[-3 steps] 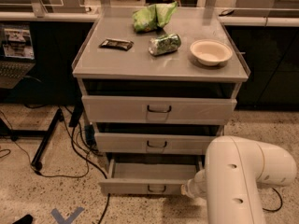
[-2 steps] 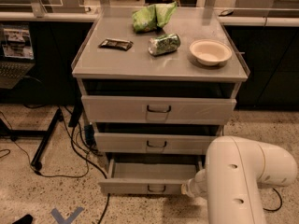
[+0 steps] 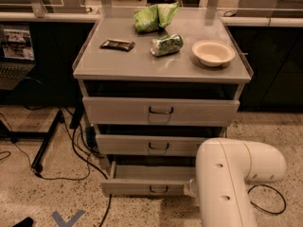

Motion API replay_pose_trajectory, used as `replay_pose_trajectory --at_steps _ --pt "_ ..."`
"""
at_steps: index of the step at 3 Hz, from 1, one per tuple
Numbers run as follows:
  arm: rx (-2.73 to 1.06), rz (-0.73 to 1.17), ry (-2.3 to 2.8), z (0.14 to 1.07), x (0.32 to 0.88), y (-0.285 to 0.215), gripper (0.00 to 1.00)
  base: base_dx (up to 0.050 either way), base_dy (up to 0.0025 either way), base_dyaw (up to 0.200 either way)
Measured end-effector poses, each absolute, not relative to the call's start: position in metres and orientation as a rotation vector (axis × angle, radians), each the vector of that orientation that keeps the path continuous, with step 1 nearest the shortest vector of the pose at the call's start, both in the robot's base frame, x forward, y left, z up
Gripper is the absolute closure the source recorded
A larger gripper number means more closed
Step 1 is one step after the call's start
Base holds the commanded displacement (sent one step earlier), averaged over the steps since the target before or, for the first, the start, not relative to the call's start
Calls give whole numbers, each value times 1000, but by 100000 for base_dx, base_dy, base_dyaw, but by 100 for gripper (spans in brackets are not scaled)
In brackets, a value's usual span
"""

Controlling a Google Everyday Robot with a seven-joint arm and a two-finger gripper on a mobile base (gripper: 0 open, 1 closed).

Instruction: Close bottom drawer

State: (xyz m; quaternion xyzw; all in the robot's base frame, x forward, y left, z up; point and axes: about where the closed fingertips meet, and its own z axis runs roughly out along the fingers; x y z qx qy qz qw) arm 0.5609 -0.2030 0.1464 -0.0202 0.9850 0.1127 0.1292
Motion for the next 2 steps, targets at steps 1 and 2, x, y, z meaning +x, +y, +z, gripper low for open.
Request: replay_pose_trajectory --at_steps 1,2 --pt "-11 345 2832 143 572 -207 100 0 0 0" --pt "47 353 2810 141 586 -214 100 0 0 0"
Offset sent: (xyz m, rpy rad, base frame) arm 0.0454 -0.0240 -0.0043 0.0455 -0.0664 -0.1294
